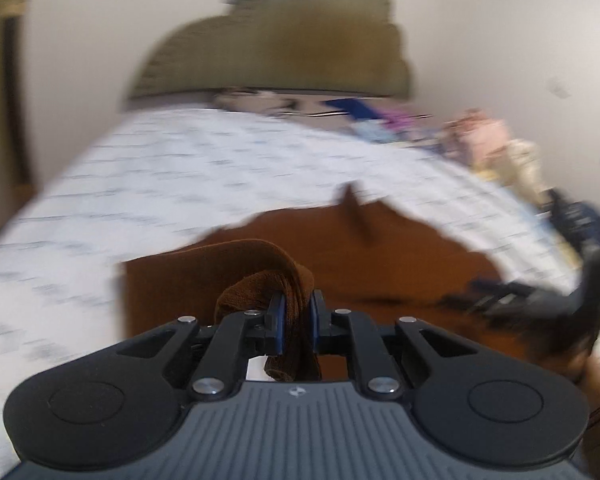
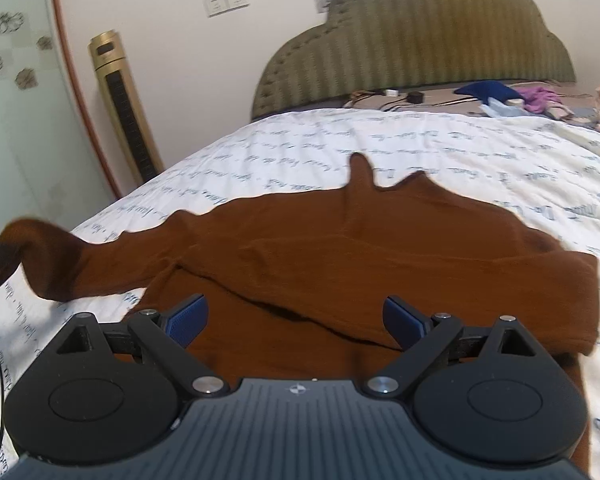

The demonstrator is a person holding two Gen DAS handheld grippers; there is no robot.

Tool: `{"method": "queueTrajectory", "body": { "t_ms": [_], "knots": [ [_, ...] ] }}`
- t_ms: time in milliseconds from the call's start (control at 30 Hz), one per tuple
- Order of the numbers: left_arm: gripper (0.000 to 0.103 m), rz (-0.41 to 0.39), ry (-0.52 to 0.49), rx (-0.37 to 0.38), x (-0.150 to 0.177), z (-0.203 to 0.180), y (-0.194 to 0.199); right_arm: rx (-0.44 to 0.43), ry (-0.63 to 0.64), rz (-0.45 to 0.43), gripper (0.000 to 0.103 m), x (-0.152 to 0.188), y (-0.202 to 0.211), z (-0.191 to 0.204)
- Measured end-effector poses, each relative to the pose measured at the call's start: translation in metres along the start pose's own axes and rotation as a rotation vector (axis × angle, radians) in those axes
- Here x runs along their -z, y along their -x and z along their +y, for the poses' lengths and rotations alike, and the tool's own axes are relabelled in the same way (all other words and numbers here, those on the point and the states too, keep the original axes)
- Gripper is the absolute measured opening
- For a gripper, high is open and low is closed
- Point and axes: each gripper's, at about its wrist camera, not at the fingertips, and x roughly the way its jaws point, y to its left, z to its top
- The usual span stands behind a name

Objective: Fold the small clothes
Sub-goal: 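Grasp the other sleeve cuff with the left tool and lift, then fold the held sleeve across the sweater and open the left tool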

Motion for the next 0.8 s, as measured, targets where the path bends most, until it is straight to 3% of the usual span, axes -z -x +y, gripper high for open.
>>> {"method": "queueTrajectory", "body": {
  "t_ms": [133, 200, 300, 400, 467, 500, 567, 667, 800],
  "knots": [
    [0.012, 0.019, -0.024, 0.107, -0.012, -0.037, -0.044, 0.046, -0.026, -0.015, 0.093, 0.002, 0.013, -0.019],
    [0.012, 0.077, -0.003, 0.185, -0.015, -0.049, -0.077, 0.071, -0.045, -0.020, 0.093, 0.003, 0.018, -0.030],
    [0.016, 0.174, 0.017, 0.219, -0.009, -0.062, -0.132, 0.109, -0.078, -0.025, 0.093, 0.005, 0.023, -0.046],
    [0.028, 0.309, 0.077, 0.216, 0.000, -0.060, -0.178, 0.137, -0.104, -0.033, 0.093, 0.009, 0.029, -0.057],
    [0.046, 0.356, 0.111, 0.230, 0.002, -0.056, -0.192, 0.150, -0.111, -0.034, 0.093, 0.012, 0.032, -0.062],
    [0.052, 0.349, 0.126, 0.235, 0.002, -0.055, -0.192, 0.156, -0.114, -0.033, 0.093, 0.013, 0.033, -0.064],
    [0.073, 0.297, 0.137, 0.269, -0.001, -0.055, -0.180, 0.163, -0.118, -0.029, 0.093, 0.015, 0.033, -0.067],
    [0.078, 0.171, 0.135, 0.241, -0.008, -0.050, -0.149, 0.152, -0.119, -0.019, 0.093, 0.018, 0.030, -0.066],
    [0.081, 0.062, 0.098, 0.074, -0.005, -0.039, -0.115, 0.051, -0.107, 0.006, 0.092, 0.020, 0.017, -0.049]
  ]
}}
